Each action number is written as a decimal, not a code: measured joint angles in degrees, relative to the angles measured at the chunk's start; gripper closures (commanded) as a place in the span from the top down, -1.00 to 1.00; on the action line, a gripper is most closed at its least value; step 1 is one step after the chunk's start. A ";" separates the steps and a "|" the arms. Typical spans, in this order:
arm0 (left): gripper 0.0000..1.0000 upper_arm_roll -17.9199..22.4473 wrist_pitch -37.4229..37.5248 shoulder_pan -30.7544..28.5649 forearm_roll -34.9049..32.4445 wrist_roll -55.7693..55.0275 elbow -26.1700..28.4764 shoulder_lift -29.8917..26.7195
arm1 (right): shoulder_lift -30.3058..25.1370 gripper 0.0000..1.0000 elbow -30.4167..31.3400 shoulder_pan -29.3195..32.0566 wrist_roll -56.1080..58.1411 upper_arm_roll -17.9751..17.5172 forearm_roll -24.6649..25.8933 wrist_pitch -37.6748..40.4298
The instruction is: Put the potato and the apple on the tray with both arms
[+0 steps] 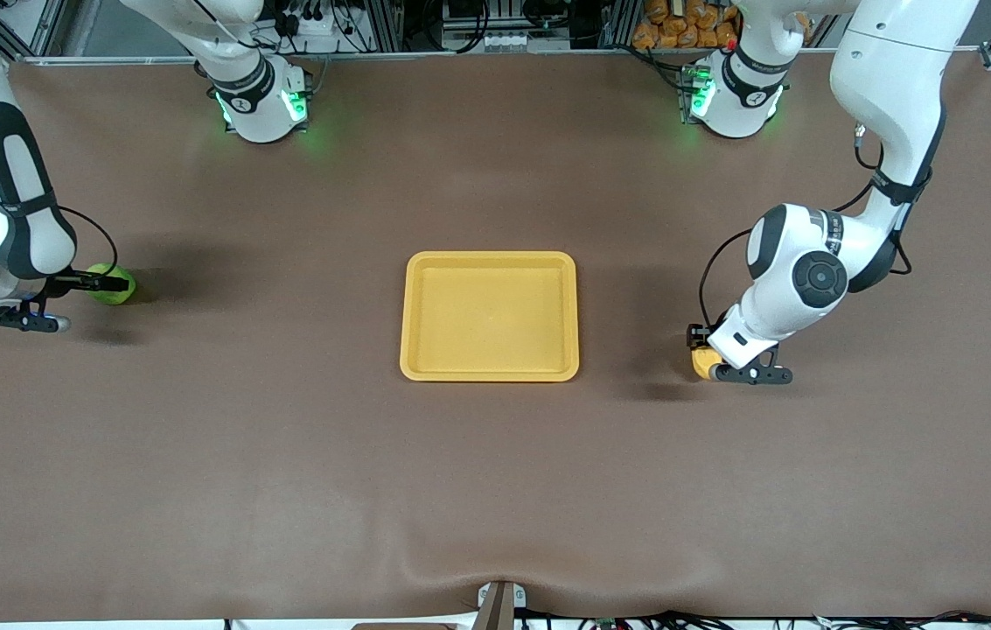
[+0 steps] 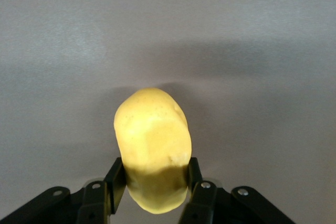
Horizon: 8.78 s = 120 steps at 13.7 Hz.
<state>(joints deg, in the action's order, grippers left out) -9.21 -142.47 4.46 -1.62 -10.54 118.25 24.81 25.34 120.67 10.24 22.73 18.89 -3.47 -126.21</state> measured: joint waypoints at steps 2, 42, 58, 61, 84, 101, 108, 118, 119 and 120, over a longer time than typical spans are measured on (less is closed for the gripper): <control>-1.00 -0.01 1.38 0.58 0.00 0.00 -0.17 -0.45 | -0.13 -1.00 -1.01 -0.06 0.02 -0.32 0.00 2.82; 0.49 -6.11 9.96 21.24 -1.47 -25.77 -18.71 10.93 | -5.73 -1.00 -22.57 -5.03 -53.85 -30.09 -5.76 37.80; 1.00 -4.90 38.68 12.92 -1.75 -25.16 -35.06 0.30 | -0.68 -1.00 -17.36 -7.37 -83.22 -45.62 -6.49 17.15; 1.00 -4.84 41.50 9.89 -1.76 -22.29 -35.75 -2.66 | 1.30 -1.00 -17.32 -9.52 -86.85 -45.86 -6.50 13.69; 1.00 -4.37 54.85 -5.13 -1.87 -16.89 -35.91 -19.83 | 12.40 1.00 -17.67 -24.02 -98.89 -40.91 -6.20 -6.90; 1.00 3.12 58.20 -2.24 -1.86 -1.86 -31.67 -25.55 | 9.63 1.00 -28.75 -18.78 -99.85 -39.90 -3.83 16.56; 1.00 3.79 60.13 -3.20 -1.86 1.61 -31.07 -26.53 | 4.77 1.00 -34.59 -15.21 -93.45 -39.89 -2.02 32.20; 1.00 3.78 60.15 -3.19 -1.86 1.61 -29.92 -26.52 | 4.17 1.00 -53.76 -12.45 -72.04 -32.77 1.51 52.27; 1.00 3.78 60.15 -3.19 -1.86 1.61 -29.67 -26.52 | 4.15 1.00 -55.15 -11.41 -68.86 -32.28 1.56 54.03; 1.00 3.78 60.15 -3.19 -1.86 1.61 -29.55 -26.52 | 4.14 1.00 -56.28 -10.43 -67.05 -31.81 1.59 55.27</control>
<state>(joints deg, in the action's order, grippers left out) -5.43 -82.32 1.27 -3.48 -8.94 88.70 -1.71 29.49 64.40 -0.19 -44.32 -12.92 -1.87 -70.93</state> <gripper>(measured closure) 0.000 0.000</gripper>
